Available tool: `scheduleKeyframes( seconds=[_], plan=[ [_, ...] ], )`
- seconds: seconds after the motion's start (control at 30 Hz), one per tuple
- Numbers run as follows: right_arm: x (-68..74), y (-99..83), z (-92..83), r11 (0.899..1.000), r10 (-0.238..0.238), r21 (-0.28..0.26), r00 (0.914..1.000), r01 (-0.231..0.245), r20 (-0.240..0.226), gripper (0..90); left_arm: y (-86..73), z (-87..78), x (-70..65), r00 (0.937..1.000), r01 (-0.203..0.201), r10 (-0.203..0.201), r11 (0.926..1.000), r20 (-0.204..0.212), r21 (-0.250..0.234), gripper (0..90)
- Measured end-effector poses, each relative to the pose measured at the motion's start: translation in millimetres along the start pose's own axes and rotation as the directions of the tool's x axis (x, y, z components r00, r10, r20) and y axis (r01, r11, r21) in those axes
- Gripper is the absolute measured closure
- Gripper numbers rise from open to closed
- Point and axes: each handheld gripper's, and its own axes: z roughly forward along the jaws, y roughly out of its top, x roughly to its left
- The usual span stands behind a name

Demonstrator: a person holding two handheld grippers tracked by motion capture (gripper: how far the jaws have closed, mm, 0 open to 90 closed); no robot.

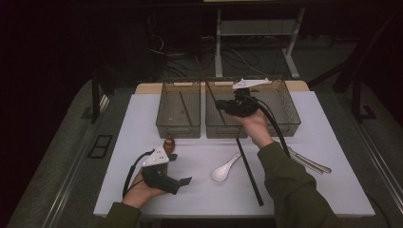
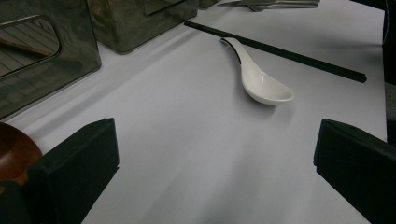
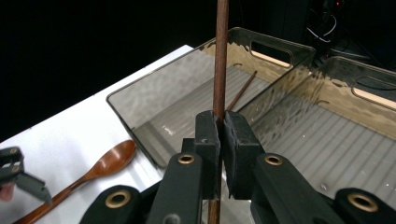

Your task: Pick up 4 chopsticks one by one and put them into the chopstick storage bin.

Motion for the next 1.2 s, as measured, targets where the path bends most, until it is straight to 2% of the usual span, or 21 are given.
scheduleKeyframes(
  seconds=[0.43, 0.67, 0.9, 0.97, 1.07, 1.2],
  plan=[
    [17.9, 28.5, 42.7, 1.0, -0.015, 0.013, 0.9996, 0.015, 0.026, 84.0, 0.3, -0.4, 0.4, 1.0, -0.005, 0.005, 1.0, 0.0, 0.002, 0.0],
    [28.8, 38.8, 64.7, 1.0, -0.009, 0.024, 1.0, 0.009, 0.004, 83.9, 0.4, -1.0, 0.3, 1.0, -0.006, 0.006, 1.0, 0.008, 0.001, 0.0],
    [35.9, 35.5, 88.8, 0.998, 0.004, 0.056, 1.0, -0.004, 0.001, 84.0, 0.6, -0.5, -1.2, 0.9999, 0.004, -0.003, 1.0, 0.017, -0.008, 0.0],
    [37.4, 33.2, 95.3, 0.998, 0.002, 0.067, 1.0, -0.002, 0.004, 83.9, 0.6, -0.9, -0.8, 0.9998, -0.006, 0.006, 1.0, 0.02, -0.002, 0.0],
    [37.3, 28.8, 104.2, 0.996, 0.01, 0.09, 0.9999, -0.011, 0.01, 83.9, 0.8, -0.6, -0.4, 0.9996, -0.017, 0.017, 0.9999, 0.02, -0.002, 0.0],
    [35.3, 21.6, 114.0, 0.99, 0.026, 0.137, 0.9993, -0.029, 0.027, 83.9, 0.8, -0.5, -0.9, 0.9997, -0.01, 0.01, 1.0, 0.022, -0.002, 0.0]
  ],
)
